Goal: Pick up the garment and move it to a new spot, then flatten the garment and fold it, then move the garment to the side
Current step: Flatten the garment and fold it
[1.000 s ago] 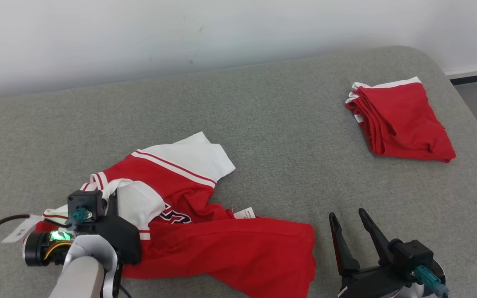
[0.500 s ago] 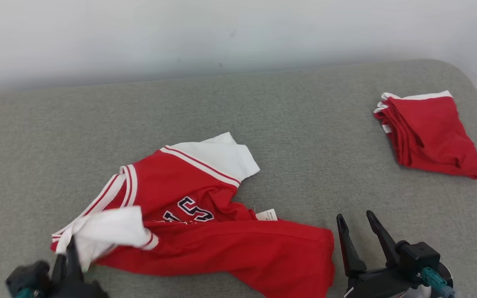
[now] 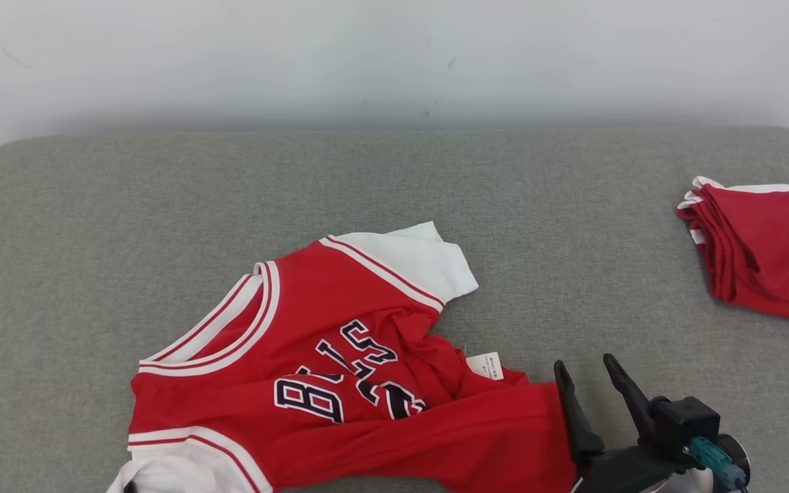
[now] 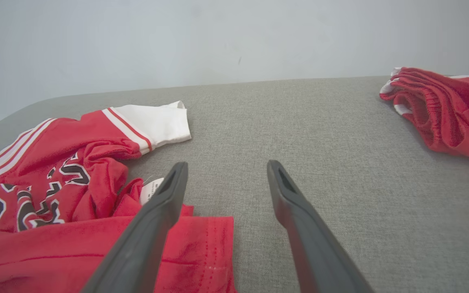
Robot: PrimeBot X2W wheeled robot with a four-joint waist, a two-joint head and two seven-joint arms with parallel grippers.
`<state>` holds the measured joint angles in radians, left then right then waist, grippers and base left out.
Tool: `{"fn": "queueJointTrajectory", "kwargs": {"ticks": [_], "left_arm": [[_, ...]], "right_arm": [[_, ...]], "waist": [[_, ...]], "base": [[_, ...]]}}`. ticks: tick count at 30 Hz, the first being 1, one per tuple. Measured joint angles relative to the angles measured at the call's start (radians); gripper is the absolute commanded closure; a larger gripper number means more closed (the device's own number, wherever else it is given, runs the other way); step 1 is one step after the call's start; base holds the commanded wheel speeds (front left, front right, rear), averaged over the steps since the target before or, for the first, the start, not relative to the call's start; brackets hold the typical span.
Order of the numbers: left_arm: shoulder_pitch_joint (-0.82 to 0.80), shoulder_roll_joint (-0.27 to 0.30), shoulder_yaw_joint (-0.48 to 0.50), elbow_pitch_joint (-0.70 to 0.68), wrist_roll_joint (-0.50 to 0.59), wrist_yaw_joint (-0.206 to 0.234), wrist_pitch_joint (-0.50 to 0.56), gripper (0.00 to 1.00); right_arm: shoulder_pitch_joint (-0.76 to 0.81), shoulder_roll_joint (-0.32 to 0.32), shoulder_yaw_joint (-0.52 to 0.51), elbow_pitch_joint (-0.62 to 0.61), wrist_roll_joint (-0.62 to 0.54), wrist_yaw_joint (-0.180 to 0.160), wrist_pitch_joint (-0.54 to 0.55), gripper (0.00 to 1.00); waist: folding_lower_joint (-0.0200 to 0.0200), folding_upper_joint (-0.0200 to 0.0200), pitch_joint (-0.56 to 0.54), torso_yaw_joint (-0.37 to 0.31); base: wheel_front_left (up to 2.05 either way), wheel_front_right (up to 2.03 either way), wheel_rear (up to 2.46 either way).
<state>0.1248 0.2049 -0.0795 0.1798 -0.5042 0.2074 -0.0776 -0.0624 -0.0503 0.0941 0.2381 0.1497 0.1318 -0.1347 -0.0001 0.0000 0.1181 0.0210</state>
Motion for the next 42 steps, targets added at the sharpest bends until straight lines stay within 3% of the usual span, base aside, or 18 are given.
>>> {"fn": "queueJointTrajectory", "kwargs": {"ticks": [7,12,22,31,32,33,34,35,36,42], "left_arm": [[0.004,0.003,0.05,-0.008,-0.008,0.02,-0.09,0.0],[0.002,0.012,0.051,-0.1,0.009,-0.022,-0.159,0.0],[-0.018,-0.035,-0.021,-0.212,0.055,-0.071,-0.178,0.0],[-0.045,-0.057,-0.055,-0.21,0.057,-0.086,-0.179,0.0],[-0.045,-0.057,-0.055,-0.207,0.057,-0.089,-0.179,0.0],[-0.045,-0.058,-0.055,-0.204,0.057,-0.089,-0.179,0.0],[-0.045,-0.059,-0.056,-0.202,0.056,-0.089,-0.18,0.0],[-0.045,-0.061,-0.058,-0.2,0.055,-0.09,-0.181,0.0],[-0.045,-0.062,-0.059,-0.199,0.054,-0.09,-0.181,0.0],[-0.047,-0.065,-0.063,-0.188,0.045,-0.094,-0.181,0.0]], "right_arm": [[-0.039,-0.001,0.028,-0.026,-0.006,0.0,0.198,0.0],[-0.048,-0.009,0.043,-0.064,0.043,0.0,0.404,0.0],[-0.146,-0.064,0.07,-0.091,0.074,0.0,0.791,0.0],[-0.201,-0.141,0.175,-0.027,0.116,0.0,1.028,0.0],[-0.207,-0.151,0.183,-0.026,0.116,0.0,1.036,0.07],[-0.213,-0.163,0.193,-0.023,0.116,0.0,1.043,0.52],[-0.218,-0.173,0.199,-0.021,0.116,0.0,1.044,0.63],[-0.224,-0.184,0.205,-0.02,0.116,0.0,1.041,0.85],[-0.231,-0.195,0.21,-0.021,0.114,0.0,1.033,1.0],[-0.293,-0.234,0.189,-0.004,0.048,0.0,0.932,1.0]], "waist": [[0.0,0.0,-0.007,0.034],[0.0001,0.0,-0.017,0.064],[0.0,-0.0001,-0.019,0.1],[0.0001,0.0,-0.006,0.126],[0.0,0.0,-0.005,0.129],[0.0,0.0,-0.004,0.131],[0.0001,0.0,-0.003,0.133],[0.0001,0.0,-0.002,0.134],[0.0001,0.0,-0.002,0.136],[0.0001,0.0,-0.001,0.14]], "base": [[0.0,0.0,0.0],[0.0,0.0,0.0],[0.0,0.0,0.0],[0.0,0.0,0.0],[0.0,0.0,0.0],[0.0,0.0,0.0],[0.0,0.0,0.0],[0.0,0.0,0.0],[0.0,0.0,0.0],[0.0,0.0,0.0]]}}
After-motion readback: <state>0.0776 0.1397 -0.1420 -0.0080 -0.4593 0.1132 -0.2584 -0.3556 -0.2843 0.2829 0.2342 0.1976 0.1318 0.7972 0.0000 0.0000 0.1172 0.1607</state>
